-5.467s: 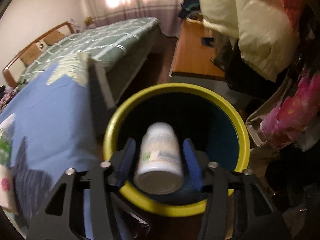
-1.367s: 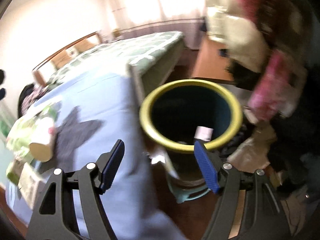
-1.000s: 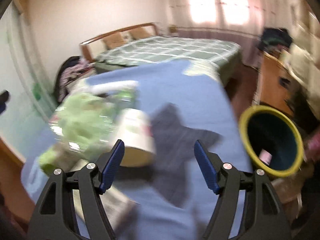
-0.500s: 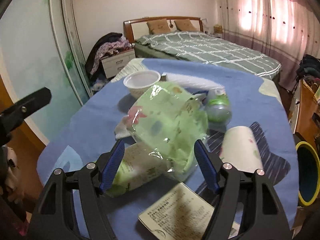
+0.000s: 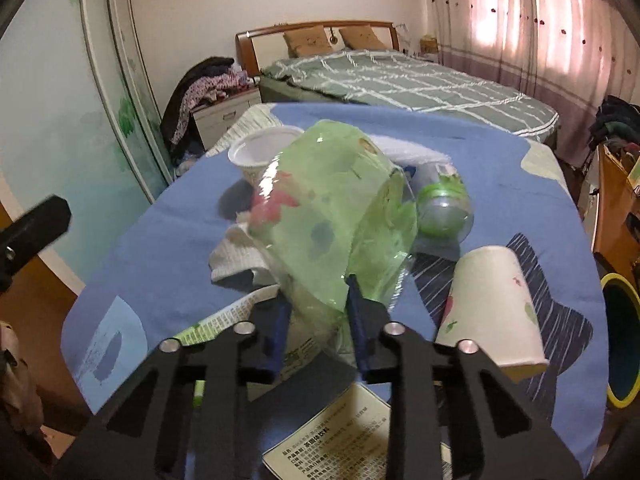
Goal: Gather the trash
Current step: 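Grasp the green plastic bag with the right gripper, then carry the green bag into the bin and open the right gripper, then grasp the green-labelled plastic bottle with the left gripper, then carry the plastic bottle over the bin and open the left gripper, then move both tools back over the table toward the remaining items, then grasp the white crumpled tissue with the right gripper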
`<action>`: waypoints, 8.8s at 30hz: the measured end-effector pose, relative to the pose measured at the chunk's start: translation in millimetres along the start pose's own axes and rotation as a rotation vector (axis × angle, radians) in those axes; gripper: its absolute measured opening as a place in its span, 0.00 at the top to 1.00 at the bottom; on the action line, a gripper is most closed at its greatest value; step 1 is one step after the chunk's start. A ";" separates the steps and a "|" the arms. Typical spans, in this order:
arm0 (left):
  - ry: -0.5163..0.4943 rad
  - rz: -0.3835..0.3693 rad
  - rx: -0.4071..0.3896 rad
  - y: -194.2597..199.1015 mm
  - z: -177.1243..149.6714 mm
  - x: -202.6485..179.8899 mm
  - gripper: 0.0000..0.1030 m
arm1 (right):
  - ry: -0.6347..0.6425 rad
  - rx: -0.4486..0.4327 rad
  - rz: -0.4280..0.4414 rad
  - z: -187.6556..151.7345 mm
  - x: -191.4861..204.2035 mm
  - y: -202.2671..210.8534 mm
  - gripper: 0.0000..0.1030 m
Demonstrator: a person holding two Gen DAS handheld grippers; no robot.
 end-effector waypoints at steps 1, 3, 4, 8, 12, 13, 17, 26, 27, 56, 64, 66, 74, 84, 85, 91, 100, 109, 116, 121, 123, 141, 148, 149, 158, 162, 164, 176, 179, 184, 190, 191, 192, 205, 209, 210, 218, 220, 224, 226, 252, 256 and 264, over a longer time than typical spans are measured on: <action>0.000 0.000 0.000 -0.3 -0.2 -0.8 0.05 | 0.000 -0.013 0.004 1.5 -0.7 3.9 0.86; 0.002 -0.001 0.000 -0.1 -1.0 -0.9 0.05 | 0.000 -0.039 0.010 3.9 -1.4 13.0 0.89; 0.003 -0.002 0.000 0.3 -1.2 -0.1 0.05 | 0.000 -0.054 0.015 5.5 -1.7 18.3 0.89; -0.002 -0.007 -0.002 -0.1 -1.5 -3.2 0.05 | -0.007 -0.098 0.030 12.9 -6.1 35.5 0.89; -0.007 -0.013 0.002 -1.4 -2.3 -7.2 0.05 | -0.024 -0.133 0.036 19.2 -15.3 50.8 0.89; -0.008 -0.015 0.002 -1.5 -2.2 -8.1 0.05 | -0.032 -0.142 0.032 20.8 -19.4 54.4 0.89; -0.022 -0.027 0.001 -1.7 -2.7 -15.6 0.05 | -0.082 -0.172 -0.009 26.3 -48.2 65.8 0.89; -0.063 -0.057 0.015 -8.1 -4.9 -37.5 0.05 | -0.274 -0.240 -0.223 24.0 -165.0 86.4 0.89; -0.065 -0.059 0.020 -9.7 -4.8 -39.5 0.05 | -0.304 -0.246 -0.259 21.8 -181.9 88.1 0.89; -0.127 -0.109 0.094 -41.7 -16.8 -75.2 0.05 | -0.705 -0.127 -0.679 -29.9 -379.9 60.9 0.74; -0.154 -0.139 0.105 -43.9 -22.0 -85.6 0.05 | -0.694 -0.134 -0.685 -30.3 -375.3 62.8 0.66; -0.166 -0.161 0.113 -45.2 -25.1 -89.4 0.05 | -0.695 -0.134 -0.685 -30.1 -375.3 62.9 0.66; -0.232 -0.206 0.155 -46.1 -43.5 -99.8 0.08 | -0.695 -0.131 -0.679 -29.8 -374.6 63.2 0.65; -0.268 -0.225 0.229 -58.2 -70.6 -95.9 0.23 | -0.693 -0.129 -0.675 -29.1 -373.6 62.5 0.65; -0.268 -0.229 0.233 -59.8 -72.4 -96.1 0.25 | -0.692 -0.129 -0.675 -28.9 -373.3 62.4 0.65; -0.282 -0.272 0.264 -70.2 -83.7 -100.7 0.41 | -0.691 -0.129 -0.673 -28.4 -372.4 61.5 0.65; -0.321 -0.295 0.168 -53.1 -62.1 -104.5 0.49 | -0.686 -0.129 -0.667 -26.8 -370.8 60.3 0.65; -0.367 -0.264 0.061 -51.5 -3.3 -116.1 0.50 | -0.683 -0.129 -0.661 -26.2 -369.7 59.6 0.65; -0.359 -0.274 0.039 -73.2 32.3 -127.7 0.50 | -0.683 -0.122 -0.651 -26.4 -370.1 58.3 0.65; -0.367 -0.266 0.035 -87.6 49.5 -138.6 0.50 | -0.680 -0.127 -0.656 -26.3 -371.0 59.5 0.65; -0.368 -0.263 0.032 -89.8 53.2 -142.3 0.50 | -0.678 -0.136 -0.664 -26.0 -370.8 61.4 0.57; -0.405 -0.307 -0.080 -51.8 100.2 -181.0 0.50 | -0.631 -0.288 -0.677 -28.3 -349.4 91.3 0.06; -0.470 -0.393 -0.102 -38.2 113.7 -239.6 0.50 | -0.653 -0.313 -0.638 -43.9 -356.1 110.0 0.06; -0.476 -0.403 -0.103 -38.6 115.3 -246.6 0.50 | -0.650 -0.310 -0.642 -46.3 -357.7 112.8 0.06; -0.568 -0.555 -0.066 -38.7 113.0 -361.1 0.50 | -0.650 -0.313 -0.724 -78.3 -381.0 152.6 0.06; -0.621 -0.605 -0.027 -48.9 99.7 -422.4 0.50 | -0.668 -0.316 -0.744 -93.3 -392.1 166.7 0.06; -0.638 -0.624 -0.002 -55.3 91.3 -449.5 0.50 | -0.680 -0.313 -0.751 -100.3 -397.3 170.2 0.06; -0.645 -0.648 0.179 -108.6 29.6 -543.5 0.49 | -0.763 -0.277 -0.747 -135.2 -422.1 175.3 0.06; -0.641 -0.626 0.182 -111.1 22.6 -542.5 0.24 | -0.759 -0.273 -0.743 -136.5 -420.1 173.7 0.06; -0.621 -0.609 0.105 -85.3 40.4 -514.4 0.20 | -0.737 -0.273 -0.725 -132.3 -408.8 172.4 0.06; -0.519 -0.600 0.024 -41.1 68.8 -437.6 0.09 | -0.689 -0.276 -0.688 -118.9 -387.3 166.2 0.06; -0.498 -0.587 0.006 -33.7 72.4 -418.2 0.08 | -0.677 -0.276 -0.678 -115.7 -382.1 164.4 0.06; -0.483 -0.576 -0.004 -28.3 74.9 -404.2 0.08 | -0.669 -0.274 -0.671 -113.3 -378.5 162.3 0.06; -0.238 -0.282 -0.092 4.9 68.5 -192.9 0.05 | -0.513 -0.250 -0.568 -78.9 -305.1 131.6 0.06; -0.163 -0.207 -0.077 6.5 53.0 -140.2 0.05 | -0.436 -0.229 -0.498 -66.1 -268.5 114.0 0.06; -0.145 -0.188 -0.074 7.5 48.6 -126.4 0.05 | -0.418 -0.224 -0.483 -63.8 -260.2 110.5 0.06; -0.076 -0.091 -0.079 15.9 32.0 -66.3 0.05 | -0.293 -0.184 -0.298 -36.0 -187.4 79.9 0.06; -0.069 -0.054 -0.092 20.3 31.3 -52.9 0.05 | -0.253 -0.190 -0.246 -24.2 -165.3 77.2 0.06; -0.050 0.014 -0.105 26.5 33.0 -32.6 0.05 | -0.170 -0.183 -0.155 0.1 -122.9 65.3 0.06; -0.024 0.038 -0.102 25.9 31.8 -17.5 0.05 | -0.137 -0.168 -0.136 8.5 -103.1 56.7 0.07; 0.039 0.054 -0.048 -2.1 12.7 17.6 0.05 | -0.033 0.255 -0.097 16.1 6.6 -99.3 0.71; 0.037 0.057 -0.054 0.0 13.3 16.2 0.05 | -0.074 0.257 -0.038 16.4 -0.8 -95.7 0.93; 0.035 0.063 -0.063 1.6 14.8 15.1 0.05 | -0.098 0.161 0.069 14.7 -9.9 -34.9 0.94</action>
Point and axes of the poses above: each gripper's, at about its wrist camera, not at the fingertips, and y roughly against the way its jaws point, x to its left, z to its top, the point moved 4 cm from there along -y, roughly the way its jaws point, and after that the axes turned 7 degrees about -y, right-handed, at the moved point
